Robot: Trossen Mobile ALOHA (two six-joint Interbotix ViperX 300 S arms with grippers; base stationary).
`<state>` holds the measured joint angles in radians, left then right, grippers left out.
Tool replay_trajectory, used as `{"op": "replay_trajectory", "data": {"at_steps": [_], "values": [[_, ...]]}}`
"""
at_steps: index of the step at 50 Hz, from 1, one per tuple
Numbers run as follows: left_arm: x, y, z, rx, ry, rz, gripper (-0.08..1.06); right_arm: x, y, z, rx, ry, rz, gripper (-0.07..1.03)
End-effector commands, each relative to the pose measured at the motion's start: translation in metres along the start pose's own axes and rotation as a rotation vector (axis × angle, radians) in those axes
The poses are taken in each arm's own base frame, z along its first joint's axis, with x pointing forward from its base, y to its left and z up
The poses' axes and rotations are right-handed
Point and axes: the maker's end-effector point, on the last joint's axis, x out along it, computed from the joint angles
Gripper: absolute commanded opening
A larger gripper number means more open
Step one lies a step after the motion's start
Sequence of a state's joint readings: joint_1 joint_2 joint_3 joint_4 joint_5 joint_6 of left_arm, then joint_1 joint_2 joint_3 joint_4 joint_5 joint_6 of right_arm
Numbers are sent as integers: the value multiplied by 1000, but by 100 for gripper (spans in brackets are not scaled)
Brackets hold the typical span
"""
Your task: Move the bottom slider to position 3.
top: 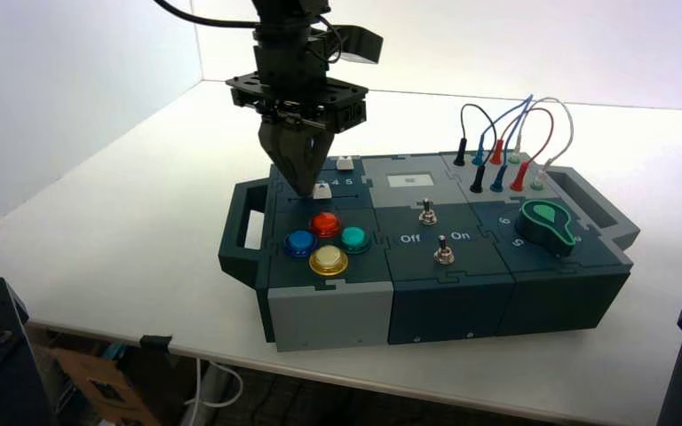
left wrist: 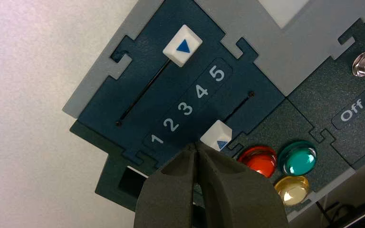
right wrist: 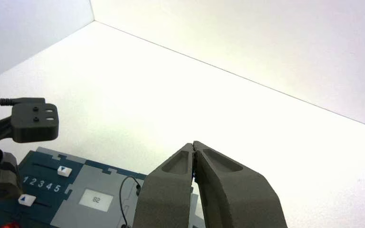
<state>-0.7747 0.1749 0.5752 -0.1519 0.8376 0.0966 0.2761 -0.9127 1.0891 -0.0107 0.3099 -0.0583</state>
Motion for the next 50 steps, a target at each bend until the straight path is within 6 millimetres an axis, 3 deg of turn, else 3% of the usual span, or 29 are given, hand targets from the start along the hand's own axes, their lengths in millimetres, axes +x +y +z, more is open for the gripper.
{"op": "replay_trajectory", "data": {"at_steps": [1, 18, 22, 33, 50], "values": [[-9, -4, 9, 18, -31, -2, -3, -1, -1, 10, -3, -26, -2, -2], [-11, -5, 11, 18, -39, -2, -3, -1, -1, 11, -3, -27, -3, -2], [-20, -6, 12, 13, -65, -2, -3, -1, 0, 10, -5, -26, -1, -2], [-68, -2, 2, -12, -173, 2, -3, -1, -1, 11, -4, -29, -3, -2], [-160, 28, -59, -109, -397, 56, -3, -2, -1, 15, -2, -37, -2, -2]]}}
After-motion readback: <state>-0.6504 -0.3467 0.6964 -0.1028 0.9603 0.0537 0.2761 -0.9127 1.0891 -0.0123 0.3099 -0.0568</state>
